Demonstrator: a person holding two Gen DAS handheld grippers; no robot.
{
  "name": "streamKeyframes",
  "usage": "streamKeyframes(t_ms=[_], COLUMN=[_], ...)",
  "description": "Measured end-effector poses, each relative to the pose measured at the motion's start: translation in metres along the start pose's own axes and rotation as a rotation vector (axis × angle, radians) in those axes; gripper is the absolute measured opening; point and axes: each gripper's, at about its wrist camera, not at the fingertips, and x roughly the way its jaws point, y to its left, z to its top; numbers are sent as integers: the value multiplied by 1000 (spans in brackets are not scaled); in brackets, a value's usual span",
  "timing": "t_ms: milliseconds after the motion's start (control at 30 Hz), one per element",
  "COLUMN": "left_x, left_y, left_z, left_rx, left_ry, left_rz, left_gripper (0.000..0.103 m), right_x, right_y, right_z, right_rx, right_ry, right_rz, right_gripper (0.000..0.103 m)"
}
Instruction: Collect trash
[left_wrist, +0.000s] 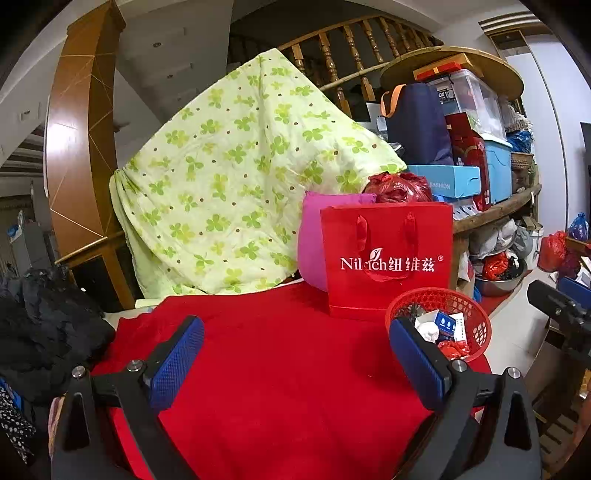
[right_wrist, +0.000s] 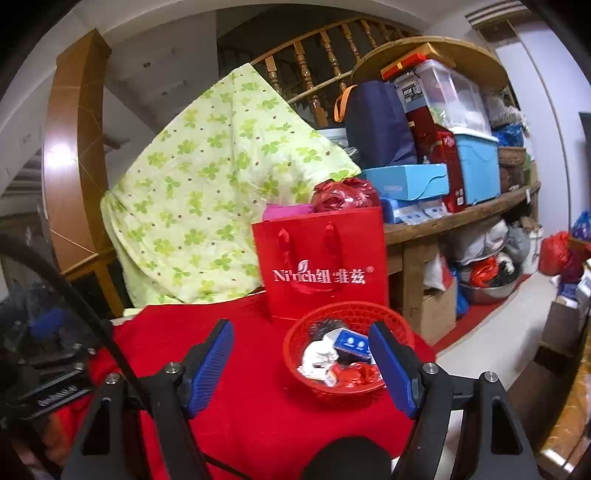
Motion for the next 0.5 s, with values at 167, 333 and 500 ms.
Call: streamKeyframes(t_ms=[167, 333, 500], left_x=[-2, -3, -6], left_y=[-2, -2, -4], left_z=[0, 0, -2], left_rx=[3, 1, 6], left_ry=[-1, 1, 3], left_rz=[8, 3, 0], left_gripper=[100, 100, 100], right_x=[3, 1, 0], right_y=[0, -3, -3], right_z=[-2, 0, 1], right_rx=[-21, -15, -15], right_ry=[-1, -12, -15], right_rz=[-38, -42, -43], right_gripper=[78, 78, 78])
